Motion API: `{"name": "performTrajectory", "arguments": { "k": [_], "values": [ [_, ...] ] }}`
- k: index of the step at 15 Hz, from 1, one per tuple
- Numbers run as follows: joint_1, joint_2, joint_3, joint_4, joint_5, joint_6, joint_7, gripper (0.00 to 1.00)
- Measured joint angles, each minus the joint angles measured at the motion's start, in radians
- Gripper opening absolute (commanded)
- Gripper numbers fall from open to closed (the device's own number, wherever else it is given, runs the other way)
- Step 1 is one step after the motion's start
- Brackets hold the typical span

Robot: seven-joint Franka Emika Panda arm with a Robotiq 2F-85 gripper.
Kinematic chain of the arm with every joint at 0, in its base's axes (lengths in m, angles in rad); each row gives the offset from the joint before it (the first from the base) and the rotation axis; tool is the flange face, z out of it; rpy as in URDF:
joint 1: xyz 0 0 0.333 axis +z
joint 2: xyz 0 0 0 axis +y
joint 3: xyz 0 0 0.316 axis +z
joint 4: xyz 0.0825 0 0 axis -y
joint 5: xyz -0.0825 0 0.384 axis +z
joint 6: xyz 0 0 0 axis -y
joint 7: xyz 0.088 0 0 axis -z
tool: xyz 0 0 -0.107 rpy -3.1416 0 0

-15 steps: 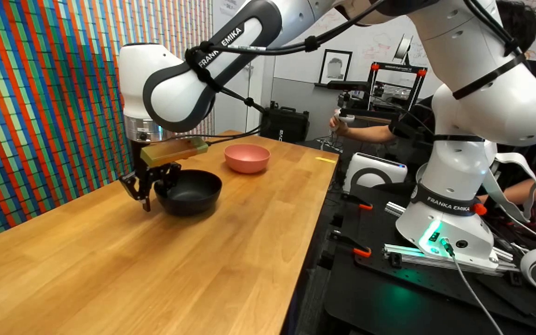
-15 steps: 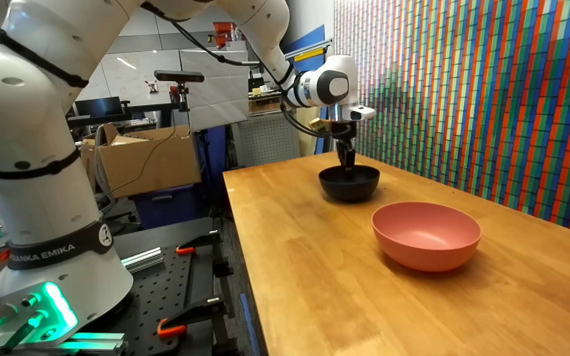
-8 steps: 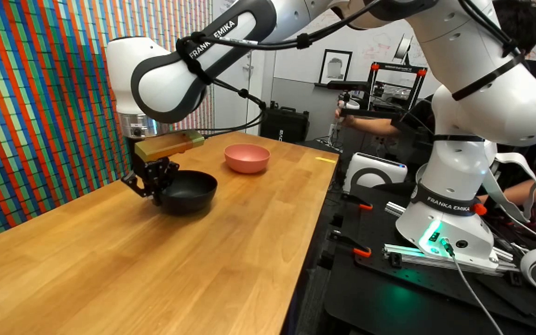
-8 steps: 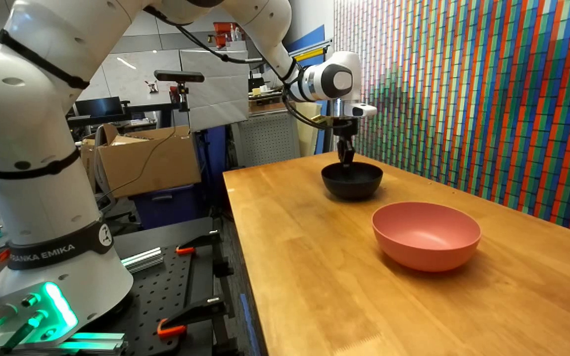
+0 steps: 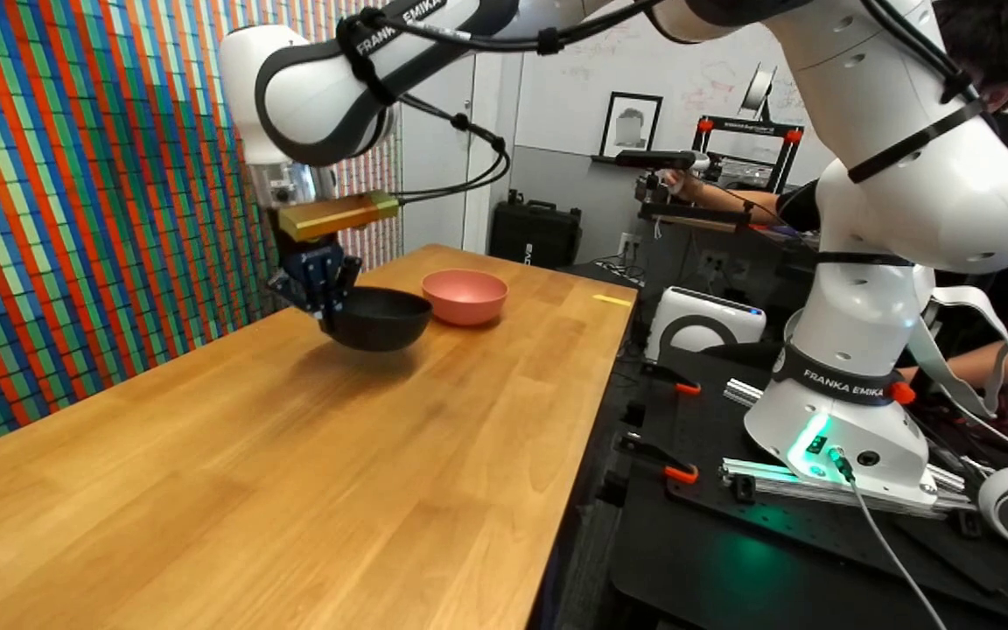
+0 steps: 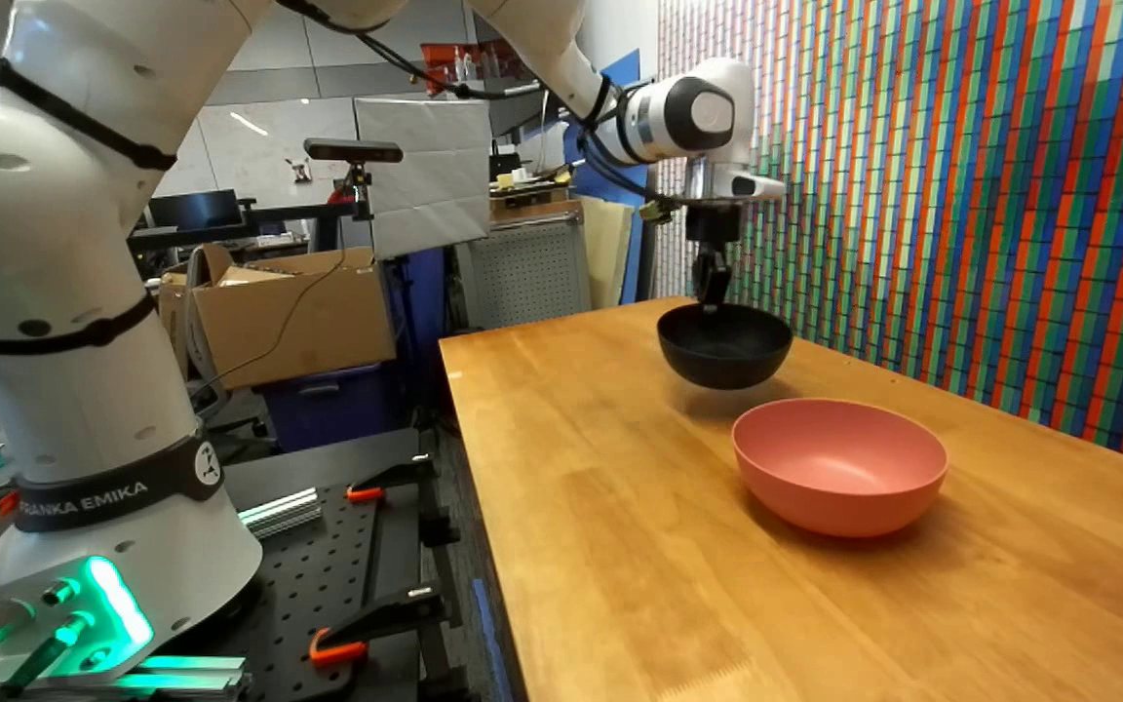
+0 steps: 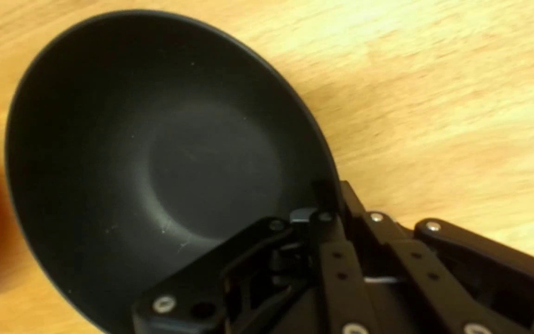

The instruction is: Put the black bowl on top of the pink bowl

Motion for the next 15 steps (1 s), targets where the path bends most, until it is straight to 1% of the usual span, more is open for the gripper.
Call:
{"name": "performTrajectory", "arguments": {
  "k": [5,8,11,15],
  "values": [
    [-0.121,-0.112,-0.068,-0.005,-0.026,-0.152,-0.074,0.07],
    [-0.177,-0.166,-0.095,-0.049,-0.041,-0.172,-0.092,0.06],
    [-0.207,-0.199,-0.099,-0.130,-0.044,-0.140,-0.092,0.07],
    [-0.207,-0.210,-0.099,-0.251,-0.060,0.010,-0.067,0.07]
  ]
}}
